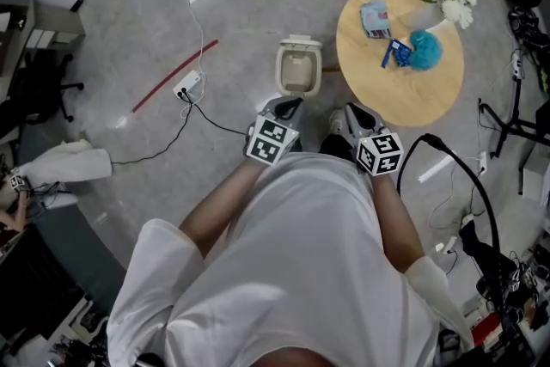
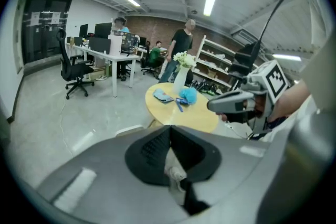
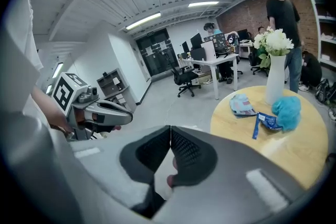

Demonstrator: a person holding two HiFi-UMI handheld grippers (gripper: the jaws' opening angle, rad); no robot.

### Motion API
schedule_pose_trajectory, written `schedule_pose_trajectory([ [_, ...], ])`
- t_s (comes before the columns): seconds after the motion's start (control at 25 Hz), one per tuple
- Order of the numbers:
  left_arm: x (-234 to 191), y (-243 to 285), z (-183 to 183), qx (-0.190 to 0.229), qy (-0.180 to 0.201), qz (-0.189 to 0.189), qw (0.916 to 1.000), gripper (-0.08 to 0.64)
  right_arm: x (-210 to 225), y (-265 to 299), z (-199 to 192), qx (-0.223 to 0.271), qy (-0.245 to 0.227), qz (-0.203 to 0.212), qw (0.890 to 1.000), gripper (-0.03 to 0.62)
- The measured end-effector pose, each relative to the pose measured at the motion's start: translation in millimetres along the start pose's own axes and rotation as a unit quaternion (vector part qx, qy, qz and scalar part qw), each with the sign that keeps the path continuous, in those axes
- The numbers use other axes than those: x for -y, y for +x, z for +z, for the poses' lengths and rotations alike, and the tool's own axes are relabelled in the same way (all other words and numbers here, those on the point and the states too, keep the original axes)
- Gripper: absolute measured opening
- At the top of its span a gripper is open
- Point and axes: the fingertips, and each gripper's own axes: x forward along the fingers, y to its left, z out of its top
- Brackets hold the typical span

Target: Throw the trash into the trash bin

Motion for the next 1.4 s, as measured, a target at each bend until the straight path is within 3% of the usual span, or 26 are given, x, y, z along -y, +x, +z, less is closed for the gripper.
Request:
schedule_pose_trajectory([
  [0.2,-2,-2,5,-0.001,0.005,-0.003,1.0000,0.005,12,-2,6,0.005,0.007,-0.019,1.000,0.022],
  [0.4,-8,3,14,0.003,-0.001,0.018,0.9998,0.005,41,-5,11,0.001,0.007,-0.023,1.000,0.035],
  [0.84,-11,18,32,0.028,-0.050,0.076,0.9954,0.005,107,-6,21,-0.035,-0.020,0.003,0.999,0.049],
  [1.4,-10,36,35,0.033,-0.105,0.122,0.9864,0.005,180,41,28,-0.100,-0.082,0.017,0.991,0.125],
])
